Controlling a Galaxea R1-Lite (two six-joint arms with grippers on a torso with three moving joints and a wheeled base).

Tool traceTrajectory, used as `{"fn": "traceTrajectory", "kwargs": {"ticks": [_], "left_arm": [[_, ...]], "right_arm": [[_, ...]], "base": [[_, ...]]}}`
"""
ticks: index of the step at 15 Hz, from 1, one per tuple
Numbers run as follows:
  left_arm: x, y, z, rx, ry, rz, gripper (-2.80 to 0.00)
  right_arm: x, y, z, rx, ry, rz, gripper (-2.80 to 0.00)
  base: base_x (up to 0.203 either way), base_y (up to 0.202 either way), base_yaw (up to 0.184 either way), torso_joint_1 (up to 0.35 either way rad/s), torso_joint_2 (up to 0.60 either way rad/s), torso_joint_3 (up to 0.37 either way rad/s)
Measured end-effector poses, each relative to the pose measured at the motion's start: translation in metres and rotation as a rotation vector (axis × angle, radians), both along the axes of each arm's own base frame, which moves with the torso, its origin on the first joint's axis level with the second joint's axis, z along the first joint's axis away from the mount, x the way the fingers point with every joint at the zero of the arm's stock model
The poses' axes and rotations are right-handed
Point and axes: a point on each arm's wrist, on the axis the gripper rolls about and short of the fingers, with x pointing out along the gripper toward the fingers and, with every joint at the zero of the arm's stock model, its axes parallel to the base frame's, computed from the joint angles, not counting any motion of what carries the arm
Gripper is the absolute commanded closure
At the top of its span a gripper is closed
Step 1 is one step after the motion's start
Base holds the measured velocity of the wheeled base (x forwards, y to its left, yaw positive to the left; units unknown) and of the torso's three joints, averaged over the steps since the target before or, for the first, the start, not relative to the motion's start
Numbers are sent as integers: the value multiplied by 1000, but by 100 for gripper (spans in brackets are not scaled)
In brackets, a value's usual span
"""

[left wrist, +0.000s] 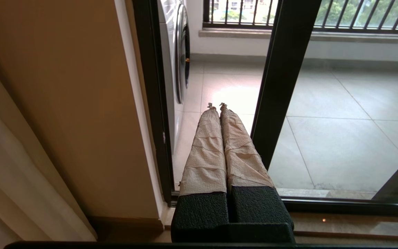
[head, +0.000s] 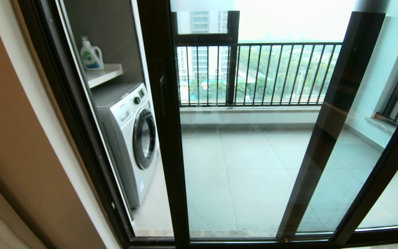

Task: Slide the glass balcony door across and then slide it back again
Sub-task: Close the slid door

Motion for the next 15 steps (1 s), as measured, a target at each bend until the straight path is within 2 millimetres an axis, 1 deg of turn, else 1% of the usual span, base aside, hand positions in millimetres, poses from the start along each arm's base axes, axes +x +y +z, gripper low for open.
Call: {"fn": "traceTrajectory", "kwargs": {"ticks": [1,2,3,6,9,10,11,13,15], "left_arm": [[0,0,0,0,0,0,0],[0,0,0,0,0,0,0],[0,0,0,0,0,0,0],[0,0,0,0,0,0,0],[0,0,0,0,0,0,0],[0,0,0,0,0,0,0],[0,0,0,0,0,0,0],[0,0,0,0,0,0,0],[0,0,0,0,0,0,0]], "right_arm": [[-9,1,-12,-16,-12,2,0],[-14,3,-30,-35,-4,12,0],[-15,3,-50,-48,19,25,0],[-5,6,-118,-84,127,111,0],[9,8,-168,-103,187,220,0],[13,8,-178,-103,186,229,0],[14,9,-182,-106,169,234,0],[15,9,-187,-82,173,241,0],[16,8,-191,8,193,236,0]], "base": [[0,0,0,0,0,0],[0,0,0,0,0,0],[0,0,0,0,0,0],[0,0,0,0,0,0],[0,0,0,0,0,0],[0,0,0,0,0,0],[0,0,0,0,0,0],[0,0,0,0,0,0],[0,0,0,0,0,0]]}}
